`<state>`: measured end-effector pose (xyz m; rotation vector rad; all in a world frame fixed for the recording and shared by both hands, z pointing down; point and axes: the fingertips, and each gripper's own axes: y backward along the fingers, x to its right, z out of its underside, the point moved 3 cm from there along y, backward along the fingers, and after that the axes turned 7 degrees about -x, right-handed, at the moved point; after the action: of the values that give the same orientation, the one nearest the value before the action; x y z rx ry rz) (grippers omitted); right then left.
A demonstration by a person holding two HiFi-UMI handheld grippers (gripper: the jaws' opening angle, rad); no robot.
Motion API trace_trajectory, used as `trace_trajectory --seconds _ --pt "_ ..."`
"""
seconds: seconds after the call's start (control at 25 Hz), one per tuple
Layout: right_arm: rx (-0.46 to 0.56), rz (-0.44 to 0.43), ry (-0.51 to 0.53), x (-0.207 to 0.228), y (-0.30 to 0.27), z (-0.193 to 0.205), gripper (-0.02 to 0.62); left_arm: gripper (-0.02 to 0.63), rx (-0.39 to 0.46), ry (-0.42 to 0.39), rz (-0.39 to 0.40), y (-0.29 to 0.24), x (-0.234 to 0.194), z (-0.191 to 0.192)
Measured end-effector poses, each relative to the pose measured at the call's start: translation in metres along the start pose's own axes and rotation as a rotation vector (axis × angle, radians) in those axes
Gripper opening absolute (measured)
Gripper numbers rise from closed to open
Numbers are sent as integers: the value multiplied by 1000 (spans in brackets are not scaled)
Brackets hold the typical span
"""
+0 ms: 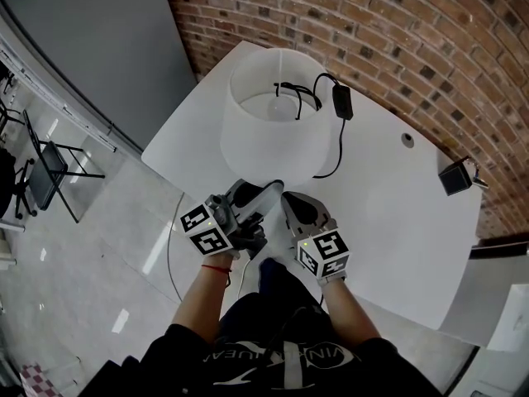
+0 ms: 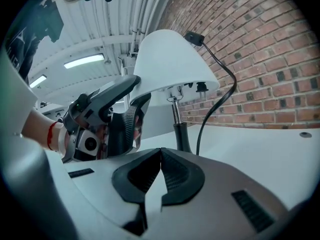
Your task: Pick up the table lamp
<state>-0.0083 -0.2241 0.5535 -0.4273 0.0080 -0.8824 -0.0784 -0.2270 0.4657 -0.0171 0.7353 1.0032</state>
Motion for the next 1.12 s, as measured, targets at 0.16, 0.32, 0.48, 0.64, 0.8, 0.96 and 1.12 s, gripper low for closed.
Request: trace_trajectory --seconds 0.16,0.32,0.48,0.64,0.8,0.96,1.12 --pt "-24 0 -4 6 -4 -2 2 93 -8 8 16 -5 -1 -2" --pt "-35 2 -11 8 -10 -9 2 83 -7 9 5 -12 -6 -11" --pt "-39 8 -7 10 -17 -19 3 71 10 12 -2 -20 -13 -23" --pt "-49 23 -10 20 -26 -28 3 59 10 12 -1 -29 -20 -35" --pt "-71 33 -1 31 -36 -37 8 52 -20 1 -4 -42 -28 -44" --pt "-97 33 -10 38 -47 -44 48 47 -27 2 -18 -51 -36 -52" --pt "-137 80 -23 45 -56 -47 71 43 -17 9 -29 -56 -42 -59"
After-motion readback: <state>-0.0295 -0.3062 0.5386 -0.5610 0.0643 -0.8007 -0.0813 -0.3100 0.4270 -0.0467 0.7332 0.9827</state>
